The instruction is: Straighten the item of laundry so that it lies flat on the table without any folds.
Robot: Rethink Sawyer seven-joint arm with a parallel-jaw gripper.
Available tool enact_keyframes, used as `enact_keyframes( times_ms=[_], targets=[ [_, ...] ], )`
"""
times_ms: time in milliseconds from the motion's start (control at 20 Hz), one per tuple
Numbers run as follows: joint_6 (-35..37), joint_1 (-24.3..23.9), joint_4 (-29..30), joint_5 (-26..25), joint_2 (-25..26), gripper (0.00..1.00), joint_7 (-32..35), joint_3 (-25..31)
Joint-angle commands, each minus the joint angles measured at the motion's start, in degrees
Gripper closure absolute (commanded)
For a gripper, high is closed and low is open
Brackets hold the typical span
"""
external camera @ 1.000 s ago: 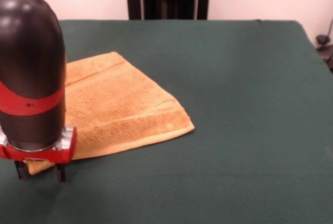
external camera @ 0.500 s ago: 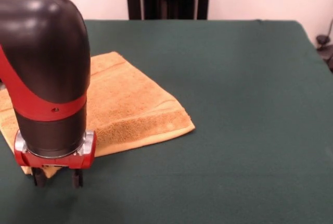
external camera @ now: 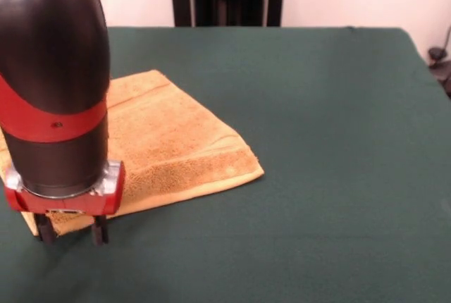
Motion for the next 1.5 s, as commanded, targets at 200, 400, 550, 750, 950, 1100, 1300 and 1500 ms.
enact_keyframes(
  times_ms=[200, 400, 550, 750, 950, 1100, 1300, 1500],
  targets=[
    [0.52, -1.75, 12.96, 2.97, -4.73, 0.00, -9.72, 4.63],
    [-3.48, -2.95, 19.41, 3.14, -7.55, 0.00, -10.37, 4.44],
    [-3.12, -3.08, 20.22, 2.50, -8.09, 0.00, -9.48, 4.24],
    [-4.69, -3.67, 23.67, 1.82, -9.01, 0.00, -7.17, 4.00],
    [-10.10, -4.90, 29.25, 0.68, -10.19, 0.00, -8.59, 4.53],
    [-12.32, -5.94, 30.58, -0.01, -9.53, 0.00, -10.56, 5.47],
    [-17.01, -6.85, 33.67, -1.54, -9.74, 0.00, -13.09, 6.15],
    [-17.31, -6.65, 34.05, -1.67, -9.25, 0.00, -8.69, 5.59]
  ],
)
